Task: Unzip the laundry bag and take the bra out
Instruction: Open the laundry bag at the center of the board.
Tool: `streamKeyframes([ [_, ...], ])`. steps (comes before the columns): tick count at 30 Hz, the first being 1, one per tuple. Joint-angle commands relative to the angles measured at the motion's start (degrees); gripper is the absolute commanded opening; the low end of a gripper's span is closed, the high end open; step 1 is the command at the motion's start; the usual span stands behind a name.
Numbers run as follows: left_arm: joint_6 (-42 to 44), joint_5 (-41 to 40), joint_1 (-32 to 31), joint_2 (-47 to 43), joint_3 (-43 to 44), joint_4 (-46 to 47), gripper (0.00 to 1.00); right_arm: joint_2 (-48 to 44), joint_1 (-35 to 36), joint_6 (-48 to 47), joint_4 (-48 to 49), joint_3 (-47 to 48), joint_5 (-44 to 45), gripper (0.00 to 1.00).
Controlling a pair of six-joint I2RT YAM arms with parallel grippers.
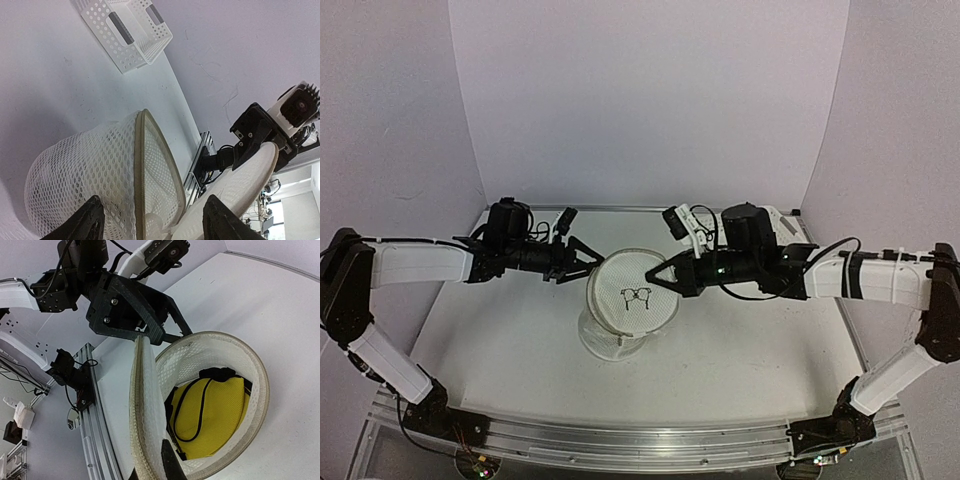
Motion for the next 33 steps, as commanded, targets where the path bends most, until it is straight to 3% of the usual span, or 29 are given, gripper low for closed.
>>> streamKeyframes([
  [1, -1.81, -1.19, 0.62, -2.52, -0.97, 3.99, 0.67, -4.11, 1.66, -4.35, 2.9, -0.72, 4.03, 0.0],
  [9, -1.97, 0.78, 0.98, -1.37, -1.57, 4.41, 0.66, -6.47, 5.54, -11.3, 3.25, -1.28, 7.08, 0.0],
  [17, -3.14, 2.96, 1.45, 2.24, -2.26, 3.88, 0.61, -7.13, 10.94, -23.91, 4.4, -1.79, 12.47, 0.0],
  [21, 0.71, -0.55, 1.45, 3.81, 0.19, -4.2, 0.55, -7.23, 13.09, -30.52, 5.67, -2.4, 15.25, 0.0],
  [28, 4.77, -2.95, 1.45, 2.74, 1.68, -11.21, 0.34, -7.62, 16.06, -40.74, 7.21, -3.42, 19.1, 0.0],
  [33, 6.21, -4.03, 1.45, 2.3, 2.82, -14.02, 0.03, -7.76, 18.89, -51.0, 7.45, -5.03, 22.02, 0.0],
])
